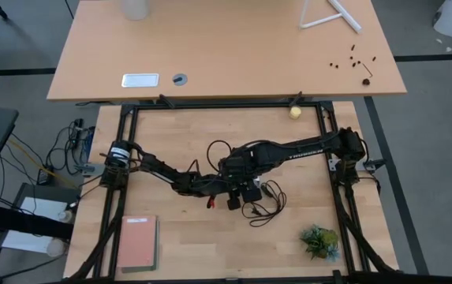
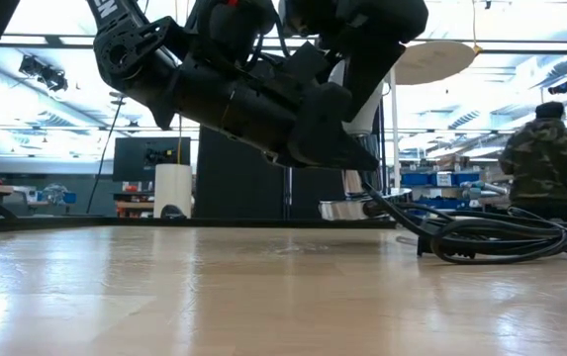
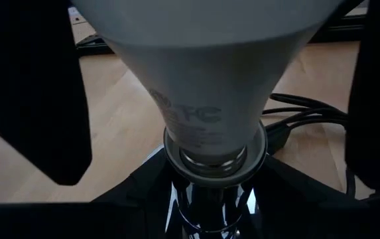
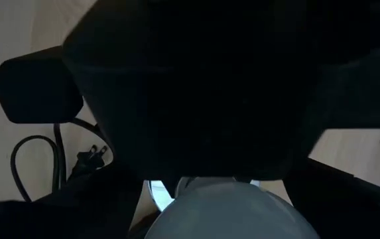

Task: Screw lightbulb
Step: Insert the white lightbulb into the silver lamp

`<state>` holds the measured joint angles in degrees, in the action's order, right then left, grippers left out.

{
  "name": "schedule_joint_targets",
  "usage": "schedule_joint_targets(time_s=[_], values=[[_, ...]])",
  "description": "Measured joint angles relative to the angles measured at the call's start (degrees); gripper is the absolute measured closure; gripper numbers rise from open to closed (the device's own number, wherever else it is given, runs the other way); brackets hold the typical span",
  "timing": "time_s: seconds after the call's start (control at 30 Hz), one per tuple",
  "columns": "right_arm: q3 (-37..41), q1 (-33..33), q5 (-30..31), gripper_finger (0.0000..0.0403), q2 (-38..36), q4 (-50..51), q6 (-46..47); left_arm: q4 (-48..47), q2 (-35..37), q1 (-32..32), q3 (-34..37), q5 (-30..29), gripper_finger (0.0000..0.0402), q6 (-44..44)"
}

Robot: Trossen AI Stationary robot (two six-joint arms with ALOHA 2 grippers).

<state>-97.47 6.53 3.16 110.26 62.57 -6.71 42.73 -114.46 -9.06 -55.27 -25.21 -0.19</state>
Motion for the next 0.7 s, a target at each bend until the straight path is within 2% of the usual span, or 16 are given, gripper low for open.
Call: schedule_joint_targets(time_s=[0.37, 0.7], values=[[-0.1, 0.1, -0.9, 0.0056, 0.0, -1.6, -1.0, -0.3, 0.1, 0.0, 0.0, -0.3, 0.0213, 0.0], [-5.5, 0.4, 0.2, 0.0057, 0.1, -0.1, -2.1, -0.5, 0.2, 0.4, -0.3, -0.3, 0.0213, 0.3]])
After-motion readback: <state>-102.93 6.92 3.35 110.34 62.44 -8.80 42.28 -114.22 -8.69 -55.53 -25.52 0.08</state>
